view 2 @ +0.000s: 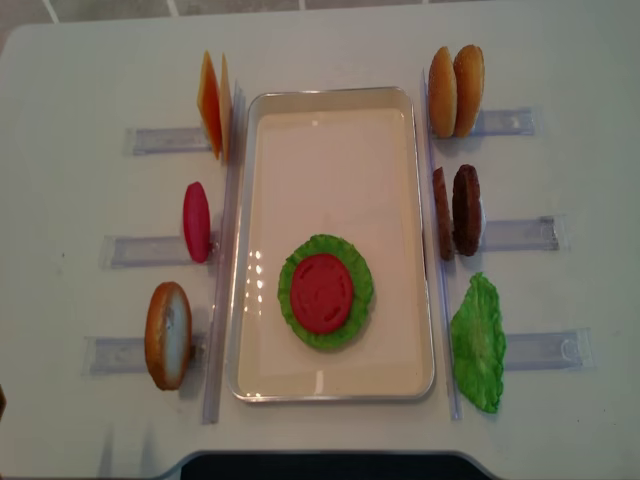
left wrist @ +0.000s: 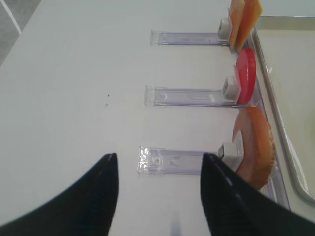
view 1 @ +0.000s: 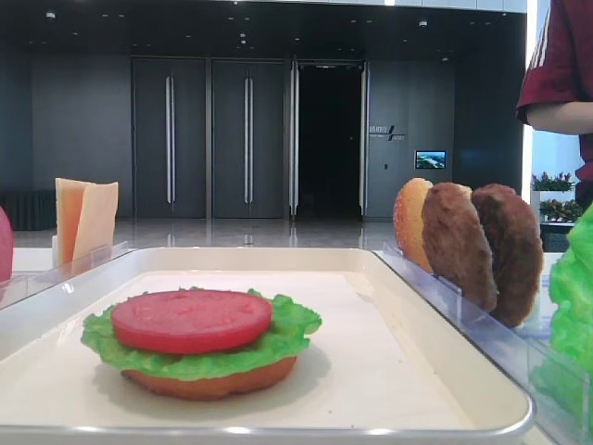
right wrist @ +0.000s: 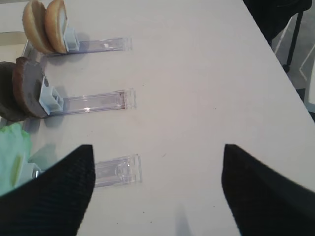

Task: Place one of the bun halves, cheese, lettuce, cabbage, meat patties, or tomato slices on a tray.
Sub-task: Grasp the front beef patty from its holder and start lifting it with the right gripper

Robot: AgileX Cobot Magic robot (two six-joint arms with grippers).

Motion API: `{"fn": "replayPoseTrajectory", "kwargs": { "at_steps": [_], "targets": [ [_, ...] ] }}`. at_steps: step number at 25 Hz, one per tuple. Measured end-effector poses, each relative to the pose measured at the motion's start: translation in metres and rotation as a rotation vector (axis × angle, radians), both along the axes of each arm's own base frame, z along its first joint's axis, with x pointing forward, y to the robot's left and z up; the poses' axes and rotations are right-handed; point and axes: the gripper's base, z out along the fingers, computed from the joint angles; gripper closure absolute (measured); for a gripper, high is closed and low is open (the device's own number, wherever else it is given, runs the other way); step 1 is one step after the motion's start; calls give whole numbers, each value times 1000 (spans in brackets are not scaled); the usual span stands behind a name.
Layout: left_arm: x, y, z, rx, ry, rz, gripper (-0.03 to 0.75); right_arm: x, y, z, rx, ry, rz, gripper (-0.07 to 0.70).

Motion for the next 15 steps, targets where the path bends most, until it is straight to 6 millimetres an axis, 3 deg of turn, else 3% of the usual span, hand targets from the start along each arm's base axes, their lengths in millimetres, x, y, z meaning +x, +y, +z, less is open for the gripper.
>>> {"fn": "replayPoseTrajectory", "kwargs": {
  "at_steps": [8, 15],
  "targets": [
    [0, 0, 0, 0, 0, 0, 307, 1, 0, 0, 0, 5, 0, 94],
    [0, 0, 0, 0, 0, 0, 307, 37, -2, -1, 22, 257, 3, 94]
  ]
}}
